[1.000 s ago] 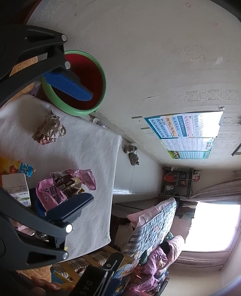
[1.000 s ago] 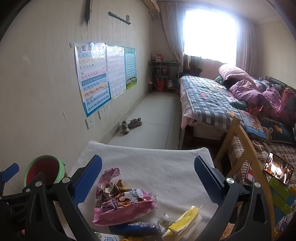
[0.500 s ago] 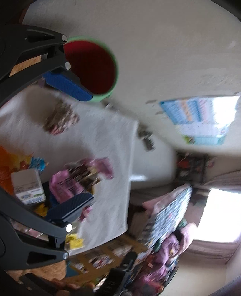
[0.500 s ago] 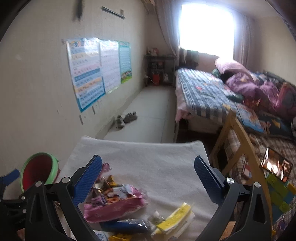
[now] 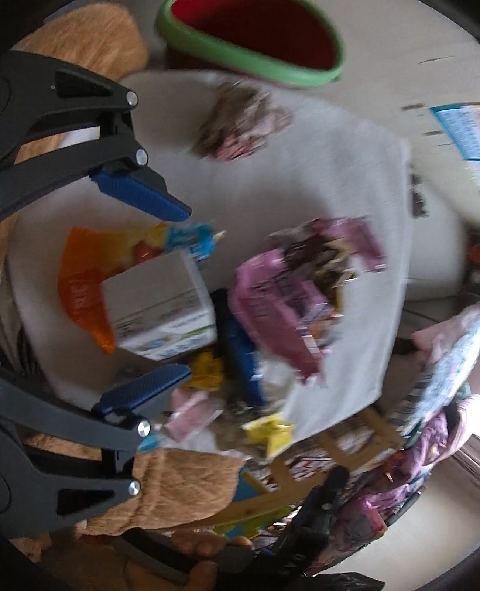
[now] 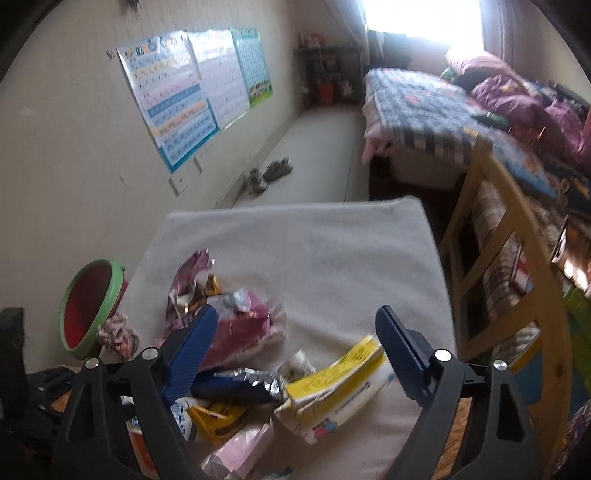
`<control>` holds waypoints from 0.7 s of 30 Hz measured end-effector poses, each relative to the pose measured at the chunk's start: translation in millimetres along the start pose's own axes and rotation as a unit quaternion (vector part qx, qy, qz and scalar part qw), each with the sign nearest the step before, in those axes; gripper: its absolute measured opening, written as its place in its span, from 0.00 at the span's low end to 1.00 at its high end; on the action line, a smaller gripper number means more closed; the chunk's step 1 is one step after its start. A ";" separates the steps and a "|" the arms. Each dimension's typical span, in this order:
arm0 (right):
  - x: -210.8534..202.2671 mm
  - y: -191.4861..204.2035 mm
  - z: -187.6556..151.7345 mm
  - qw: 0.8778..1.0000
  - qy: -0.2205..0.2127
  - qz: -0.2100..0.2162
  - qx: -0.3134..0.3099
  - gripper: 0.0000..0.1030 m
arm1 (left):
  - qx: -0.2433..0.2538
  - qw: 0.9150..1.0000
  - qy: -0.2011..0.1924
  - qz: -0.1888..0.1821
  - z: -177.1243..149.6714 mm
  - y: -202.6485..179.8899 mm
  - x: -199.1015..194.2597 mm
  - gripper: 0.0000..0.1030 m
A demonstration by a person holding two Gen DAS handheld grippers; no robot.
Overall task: Collect trash
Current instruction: 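Grasp the white milk carton with the left gripper while the right gripper grasps the yellow box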
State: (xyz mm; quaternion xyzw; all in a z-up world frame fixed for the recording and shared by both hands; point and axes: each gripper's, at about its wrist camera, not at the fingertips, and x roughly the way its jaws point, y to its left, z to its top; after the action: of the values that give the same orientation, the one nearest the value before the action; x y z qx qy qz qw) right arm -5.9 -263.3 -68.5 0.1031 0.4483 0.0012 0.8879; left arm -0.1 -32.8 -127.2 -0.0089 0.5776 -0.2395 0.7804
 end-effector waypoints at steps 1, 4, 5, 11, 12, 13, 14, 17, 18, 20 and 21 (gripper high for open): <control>1.9 0.1 -2.2 1.000 0.005 0.004 0.004 0.74 | -0.006 1.000 0.010 -0.008 -1.9 -0.2 5.1 0.58; 3.3 -4.4 -3.7 1.000 0.014 0.018 0.014 0.73 | -0.024 0.999 0.021 -0.039 -4.8 0.0 12.4 0.45; 3.0 -8.2 -4.3 1.000 0.015 0.017 0.019 0.73 | -0.026 0.999 0.022 -0.041 -4.1 2.0 12.0 0.44; 15.0 -37.9 -9.7 0.995 0.048 0.014 0.084 0.73 | -0.043 0.998 -0.036 -0.042 7.1 9.1 -17.3 0.43; 18.1 -42.9 -13.1 0.993 0.058 0.018 0.097 0.73 | -0.050 0.997 -0.050 -0.039 10.4 13.3 -23.8 0.43; 20.6 -46.3 -15.6 0.992 0.066 0.020 0.107 0.73 | -0.060 0.995 -0.067 -0.035 13.5 18.0 -31.6 0.42; 22.7 -47.8 -18.4 0.991 0.072 0.022 0.115 0.73 | -0.068 0.994 -0.083 -0.028 16.3 22.1 -38.5 0.42; 30.0 -49.1 -25.2 0.987 0.091 0.028 0.128 0.73 | -0.089 0.988 -0.123 -0.006 20.6 33.5 -56.1 0.42; 33.9 -49.1 -28.1 0.986 0.101 0.031 0.131 0.73 | -0.094 0.987 -0.132 -0.002 20.1 36.7 -60.4 0.42; 40.0 -49.1 -32.3 0.983 0.117 0.036 0.140 0.73 | -0.099 0.985 -0.141 -0.001 18.7 40.2 -65.3 0.42; 42.7 -51.4 -35.2 0.980 0.125 0.039 0.147 0.71 | -0.100 0.984 -0.144 0.000 17.8 41.0 -67.5 0.42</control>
State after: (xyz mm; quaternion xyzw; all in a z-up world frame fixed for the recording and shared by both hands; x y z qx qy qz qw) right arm -13.0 -303.2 -132.2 0.2494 0.5469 -0.0171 0.7990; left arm 16.2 24.7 -72.7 -0.1217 0.4802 -0.1769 0.8505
